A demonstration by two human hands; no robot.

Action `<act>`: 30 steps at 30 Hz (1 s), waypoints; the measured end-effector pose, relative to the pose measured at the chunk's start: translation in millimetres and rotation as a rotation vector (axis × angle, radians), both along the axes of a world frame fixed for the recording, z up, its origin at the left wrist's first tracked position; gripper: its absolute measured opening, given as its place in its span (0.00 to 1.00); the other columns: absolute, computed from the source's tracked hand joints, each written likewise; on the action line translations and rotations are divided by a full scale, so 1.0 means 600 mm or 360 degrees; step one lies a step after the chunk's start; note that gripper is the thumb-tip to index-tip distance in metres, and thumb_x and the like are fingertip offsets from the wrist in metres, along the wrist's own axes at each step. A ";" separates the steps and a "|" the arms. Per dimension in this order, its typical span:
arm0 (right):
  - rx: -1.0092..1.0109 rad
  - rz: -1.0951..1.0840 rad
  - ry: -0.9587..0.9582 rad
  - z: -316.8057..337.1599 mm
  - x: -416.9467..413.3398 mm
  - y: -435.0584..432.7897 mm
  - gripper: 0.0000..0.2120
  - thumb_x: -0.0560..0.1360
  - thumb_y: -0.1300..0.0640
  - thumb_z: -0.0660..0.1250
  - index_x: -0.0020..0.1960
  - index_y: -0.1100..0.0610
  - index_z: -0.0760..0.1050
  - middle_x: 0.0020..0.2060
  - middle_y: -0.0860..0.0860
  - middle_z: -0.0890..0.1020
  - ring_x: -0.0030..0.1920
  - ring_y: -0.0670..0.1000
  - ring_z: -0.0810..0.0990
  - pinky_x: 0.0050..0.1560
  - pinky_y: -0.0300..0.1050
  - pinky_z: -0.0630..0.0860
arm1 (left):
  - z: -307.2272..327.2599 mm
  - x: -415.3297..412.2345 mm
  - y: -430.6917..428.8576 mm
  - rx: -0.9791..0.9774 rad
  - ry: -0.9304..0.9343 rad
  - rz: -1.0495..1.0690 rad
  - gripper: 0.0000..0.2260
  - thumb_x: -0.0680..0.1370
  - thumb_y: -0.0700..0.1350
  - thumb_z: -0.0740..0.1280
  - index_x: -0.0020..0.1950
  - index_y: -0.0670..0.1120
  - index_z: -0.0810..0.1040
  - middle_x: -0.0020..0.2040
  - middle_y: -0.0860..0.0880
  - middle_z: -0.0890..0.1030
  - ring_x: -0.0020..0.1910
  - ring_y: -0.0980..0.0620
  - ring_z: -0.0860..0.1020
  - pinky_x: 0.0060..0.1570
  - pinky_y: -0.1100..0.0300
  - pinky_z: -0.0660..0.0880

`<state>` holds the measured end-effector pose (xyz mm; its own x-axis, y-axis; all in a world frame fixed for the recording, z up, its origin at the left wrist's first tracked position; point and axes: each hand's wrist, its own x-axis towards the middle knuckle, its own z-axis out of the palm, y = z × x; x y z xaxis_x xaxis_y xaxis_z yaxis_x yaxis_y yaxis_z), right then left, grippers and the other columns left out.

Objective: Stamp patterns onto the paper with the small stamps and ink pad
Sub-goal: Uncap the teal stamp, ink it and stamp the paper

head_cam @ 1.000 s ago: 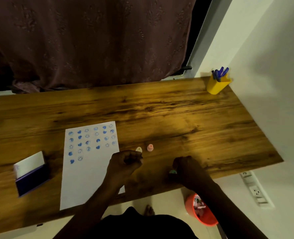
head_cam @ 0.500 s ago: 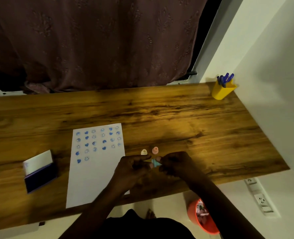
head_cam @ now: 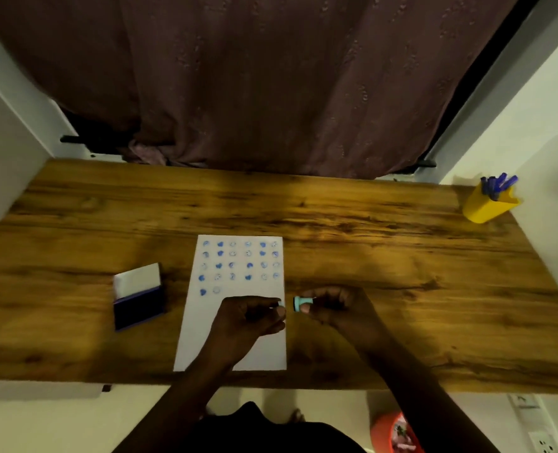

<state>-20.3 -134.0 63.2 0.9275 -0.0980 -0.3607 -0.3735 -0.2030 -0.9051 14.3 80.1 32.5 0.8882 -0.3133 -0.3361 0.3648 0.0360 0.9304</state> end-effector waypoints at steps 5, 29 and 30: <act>-0.0152 0.0137 -0.0058 -0.007 0.055 0.079 0.12 0.71 0.56 0.79 0.54 0.54 0.85 0.46 0.44 0.87 0.47 0.40 0.86 0.42 0.32 0.81 | -0.007 0.009 0.085 0.0034 0.0116 0.0389 0.08 0.74 0.32 0.75 0.51 0.41 0.85 0.45 0.43 0.88 0.47 0.41 0.87 0.41 0.57 0.85; -0.1405 0.1393 -0.0503 -0.097 0.193 0.514 0.18 0.79 0.48 0.68 0.66 0.55 0.76 0.62 0.54 0.82 0.64 0.55 0.80 0.63 0.47 0.79 | -0.036 -0.011 0.486 0.0159 0.0038 0.1187 0.05 0.79 0.43 0.72 0.52 0.44 0.87 0.46 0.42 0.89 0.46 0.41 0.88 0.49 0.48 0.84; -0.1440 0.1394 -0.0501 -0.098 0.193 0.518 0.18 0.79 0.47 0.68 0.66 0.55 0.76 0.61 0.54 0.82 0.64 0.54 0.80 0.62 0.47 0.79 | -0.038 -0.009 0.491 0.0157 0.0039 0.1177 0.05 0.79 0.42 0.72 0.52 0.44 0.87 0.46 0.42 0.89 0.46 0.41 0.88 0.48 0.49 0.85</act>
